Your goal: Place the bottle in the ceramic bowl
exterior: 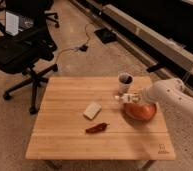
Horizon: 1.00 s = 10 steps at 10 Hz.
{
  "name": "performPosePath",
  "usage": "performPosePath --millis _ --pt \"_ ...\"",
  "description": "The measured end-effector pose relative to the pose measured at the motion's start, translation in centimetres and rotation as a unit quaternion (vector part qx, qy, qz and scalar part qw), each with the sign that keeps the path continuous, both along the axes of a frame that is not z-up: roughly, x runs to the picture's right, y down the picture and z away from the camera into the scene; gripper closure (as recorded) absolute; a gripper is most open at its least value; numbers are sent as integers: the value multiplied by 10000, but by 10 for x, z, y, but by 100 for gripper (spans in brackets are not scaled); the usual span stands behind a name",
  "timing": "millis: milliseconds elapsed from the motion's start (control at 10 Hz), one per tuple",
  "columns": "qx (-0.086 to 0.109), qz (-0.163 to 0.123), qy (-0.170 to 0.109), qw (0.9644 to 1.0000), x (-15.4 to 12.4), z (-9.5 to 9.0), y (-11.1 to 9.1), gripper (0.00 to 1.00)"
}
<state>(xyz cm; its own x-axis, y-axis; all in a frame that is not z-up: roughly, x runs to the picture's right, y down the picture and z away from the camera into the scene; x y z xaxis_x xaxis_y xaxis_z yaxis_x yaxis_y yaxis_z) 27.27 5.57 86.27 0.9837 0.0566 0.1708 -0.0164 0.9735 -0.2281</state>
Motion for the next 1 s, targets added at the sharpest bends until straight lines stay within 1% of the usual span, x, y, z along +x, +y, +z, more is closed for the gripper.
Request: performPosePath --millis 100,200,300,400,500,600,1000 --pt "5 -12 -6 10000 0 0 1 56" --pt "39 -37 -15 10000 1 -1 1 44" --pt "70 -64 -22 10000 2 -3 1 35" --pt "134 -134 -50 9998 1 -5 2 29" --pt "161 -157 -48 9997 2 -5 2 26" --pt "154 -147 -53 9998 5 -6 1 26" --pt "52 -74 -62 9999 5 -5 -9 26"
